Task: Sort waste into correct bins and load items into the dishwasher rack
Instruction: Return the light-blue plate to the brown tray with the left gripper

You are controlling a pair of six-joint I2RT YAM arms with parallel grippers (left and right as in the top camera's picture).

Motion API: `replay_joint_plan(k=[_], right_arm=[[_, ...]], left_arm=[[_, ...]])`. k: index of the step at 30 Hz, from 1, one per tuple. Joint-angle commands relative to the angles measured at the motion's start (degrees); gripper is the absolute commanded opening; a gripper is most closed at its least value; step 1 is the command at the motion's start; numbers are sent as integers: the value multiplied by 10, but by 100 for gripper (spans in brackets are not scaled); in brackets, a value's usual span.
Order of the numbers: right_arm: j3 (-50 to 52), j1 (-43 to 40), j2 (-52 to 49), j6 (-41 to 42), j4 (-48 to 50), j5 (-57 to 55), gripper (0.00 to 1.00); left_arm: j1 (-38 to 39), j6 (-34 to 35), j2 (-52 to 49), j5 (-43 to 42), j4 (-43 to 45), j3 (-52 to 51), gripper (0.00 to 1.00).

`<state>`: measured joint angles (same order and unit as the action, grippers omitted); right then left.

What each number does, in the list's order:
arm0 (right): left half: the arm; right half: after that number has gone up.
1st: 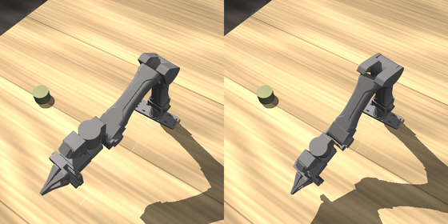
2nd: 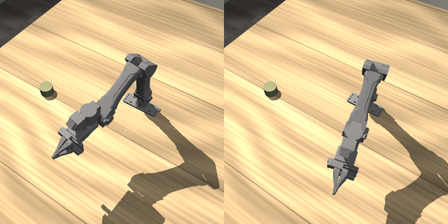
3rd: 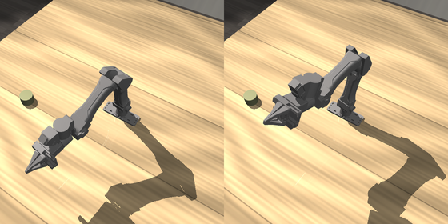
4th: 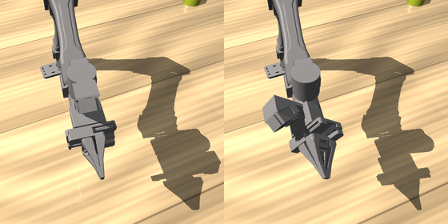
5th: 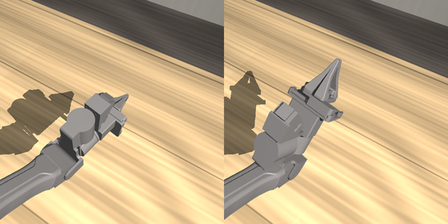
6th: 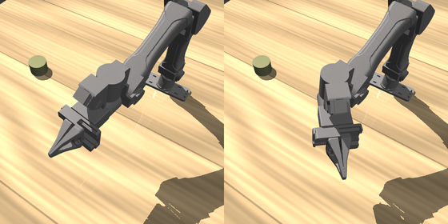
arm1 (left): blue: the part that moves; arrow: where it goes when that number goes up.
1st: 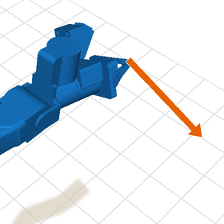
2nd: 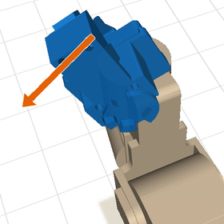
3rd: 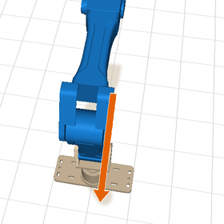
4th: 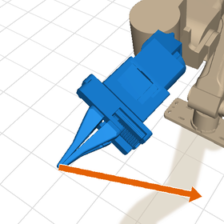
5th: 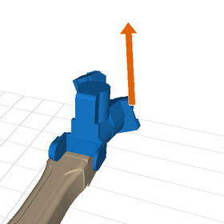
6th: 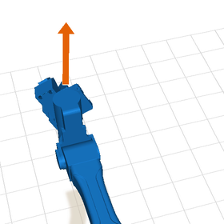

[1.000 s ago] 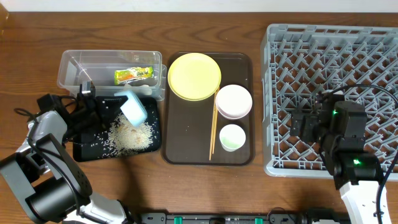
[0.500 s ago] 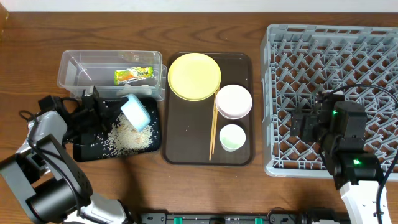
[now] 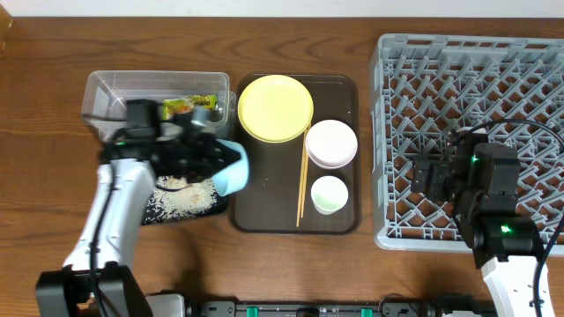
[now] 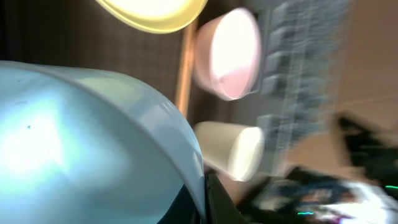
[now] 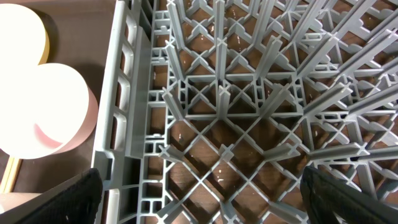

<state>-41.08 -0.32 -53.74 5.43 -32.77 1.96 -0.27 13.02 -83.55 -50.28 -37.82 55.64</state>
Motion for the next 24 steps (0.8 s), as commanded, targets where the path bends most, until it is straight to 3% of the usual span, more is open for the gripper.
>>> replay_joint_plan(k=[1, 4, 10, 20, 22, 24], right_arm=[[-11, -5, 0, 3, 0, 0, 99], [-11, -5, 0, 3, 0, 0, 99], [-11, -5, 0, 3, -1, 0, 99], [-11, -5, 0, 3, -1, 0, 99], [-11, -5, 0, 3, 0, 0, 99], [-11, -5, 0, 3, 0, 0, 99]], left_arm=[[84, -14, -2, 200, 12, 10, 6], [161, -14, -14, 293, 39, 10, 6], [267, -14, -44, 353, 108, 9, 7], [309, 2, -101, 394, 142, 10, 9], [309, 2, -100, 394, 142, 10, 15], [309, 2, -97, 394, 141, 10, 30]])
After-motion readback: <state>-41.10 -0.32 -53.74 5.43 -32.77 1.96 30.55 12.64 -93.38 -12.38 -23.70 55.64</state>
